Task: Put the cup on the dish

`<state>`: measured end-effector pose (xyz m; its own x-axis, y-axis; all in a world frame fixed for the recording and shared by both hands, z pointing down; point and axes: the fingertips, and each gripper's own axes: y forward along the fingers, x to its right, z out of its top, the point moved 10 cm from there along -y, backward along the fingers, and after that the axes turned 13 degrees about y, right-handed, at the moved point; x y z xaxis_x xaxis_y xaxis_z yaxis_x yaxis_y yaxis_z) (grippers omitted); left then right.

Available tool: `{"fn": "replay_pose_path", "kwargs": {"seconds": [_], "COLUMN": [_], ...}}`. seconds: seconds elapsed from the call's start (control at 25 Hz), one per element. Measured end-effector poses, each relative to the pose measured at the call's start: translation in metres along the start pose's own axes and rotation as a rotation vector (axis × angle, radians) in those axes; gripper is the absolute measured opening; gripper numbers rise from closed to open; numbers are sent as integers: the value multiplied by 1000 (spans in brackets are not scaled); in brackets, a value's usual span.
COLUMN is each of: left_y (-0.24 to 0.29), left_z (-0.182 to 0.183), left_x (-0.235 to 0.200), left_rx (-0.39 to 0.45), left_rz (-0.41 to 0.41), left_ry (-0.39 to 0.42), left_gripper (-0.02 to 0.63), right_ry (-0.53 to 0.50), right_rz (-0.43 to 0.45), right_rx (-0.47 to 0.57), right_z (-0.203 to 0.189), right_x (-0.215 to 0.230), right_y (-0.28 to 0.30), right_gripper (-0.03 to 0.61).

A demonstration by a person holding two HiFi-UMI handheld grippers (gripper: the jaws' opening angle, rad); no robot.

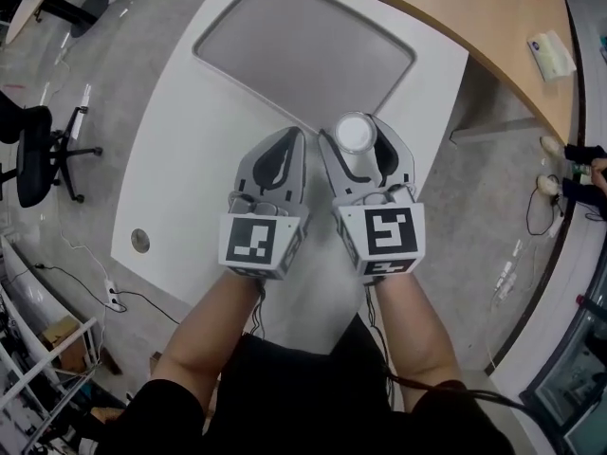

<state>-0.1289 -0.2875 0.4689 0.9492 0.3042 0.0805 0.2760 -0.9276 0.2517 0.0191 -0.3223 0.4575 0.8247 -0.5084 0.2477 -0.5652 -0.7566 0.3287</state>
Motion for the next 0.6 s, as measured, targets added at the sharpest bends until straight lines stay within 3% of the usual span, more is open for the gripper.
{"fn": "replay_pose_path", "kwargs": {"seconds": [0.6], "left_y": [49], "left_z": [-57], "left_x": [-11], "left_rx": [-24], "left_rz": [-42], "left_ry": [-57], "left_gripper": [8], "right_ry": [11], "right_rz": [-34], "right_rx": [-71], "right_z": [-44], "right_x": [27], "right_y": [59], "right_gripper": [255]}}
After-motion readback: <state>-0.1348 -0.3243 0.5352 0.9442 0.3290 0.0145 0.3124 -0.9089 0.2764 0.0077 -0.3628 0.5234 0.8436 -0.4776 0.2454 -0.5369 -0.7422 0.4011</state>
